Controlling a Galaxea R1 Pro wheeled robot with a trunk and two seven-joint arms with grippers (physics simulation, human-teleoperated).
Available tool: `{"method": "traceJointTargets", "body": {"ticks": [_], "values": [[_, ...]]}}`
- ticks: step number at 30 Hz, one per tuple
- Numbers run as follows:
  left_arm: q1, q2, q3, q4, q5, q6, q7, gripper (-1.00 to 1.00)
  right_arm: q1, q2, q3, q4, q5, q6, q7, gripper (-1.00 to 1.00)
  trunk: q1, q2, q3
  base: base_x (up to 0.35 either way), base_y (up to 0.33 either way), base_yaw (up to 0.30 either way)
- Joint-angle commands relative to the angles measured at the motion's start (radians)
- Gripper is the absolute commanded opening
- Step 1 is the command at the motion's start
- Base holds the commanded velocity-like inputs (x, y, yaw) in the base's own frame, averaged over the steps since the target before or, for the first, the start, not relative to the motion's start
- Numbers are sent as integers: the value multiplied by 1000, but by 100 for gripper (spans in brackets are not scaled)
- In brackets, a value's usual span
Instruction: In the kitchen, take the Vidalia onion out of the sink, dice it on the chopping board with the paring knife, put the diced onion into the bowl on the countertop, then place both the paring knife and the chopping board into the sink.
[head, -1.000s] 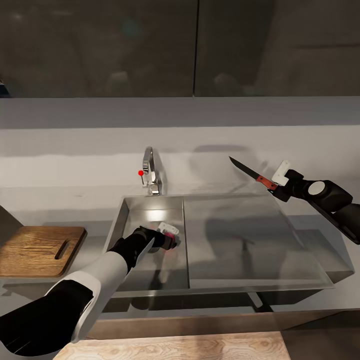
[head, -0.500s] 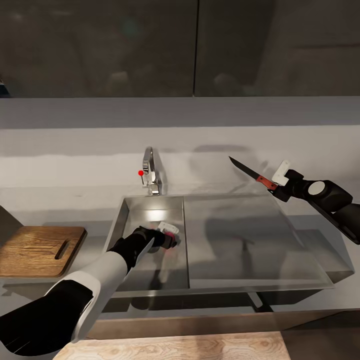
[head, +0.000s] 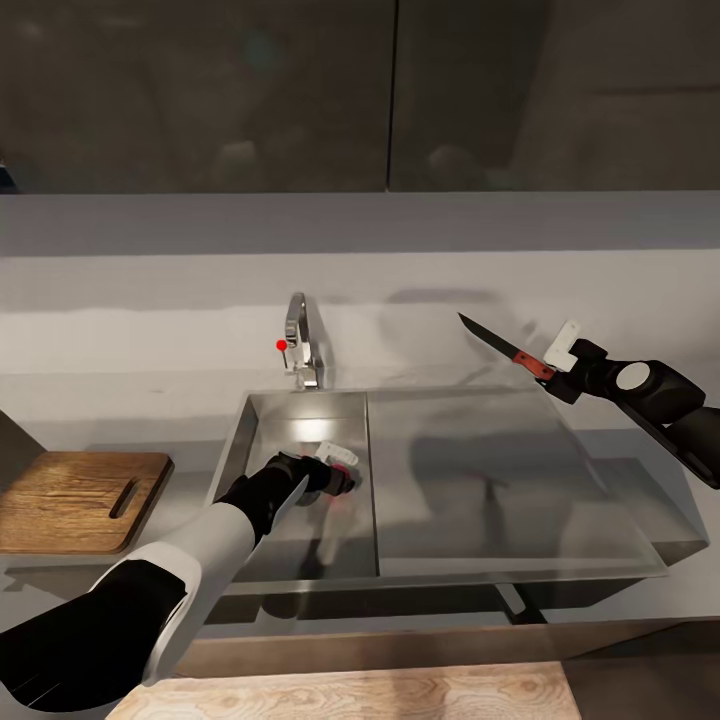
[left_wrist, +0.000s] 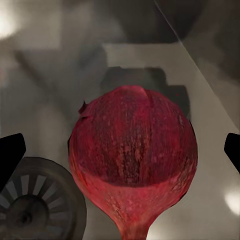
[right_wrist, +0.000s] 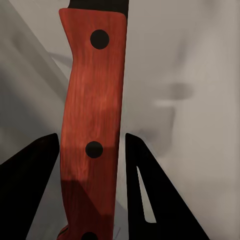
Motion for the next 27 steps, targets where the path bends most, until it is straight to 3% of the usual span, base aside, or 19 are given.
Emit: {"method": "traceJointTargets", "body": {"ticks": [1,27], "values": [[-1,0,-3,-2,0,5,-2,100,-2,-1,2,-1,11,3,7,-100,1,-2,-2,0,0,0],[-1,0,-3,-2,0,5,-2,100,-2,-1,2,-1,17,3,7,-100,1,-2,-17,0,0,0]]}}
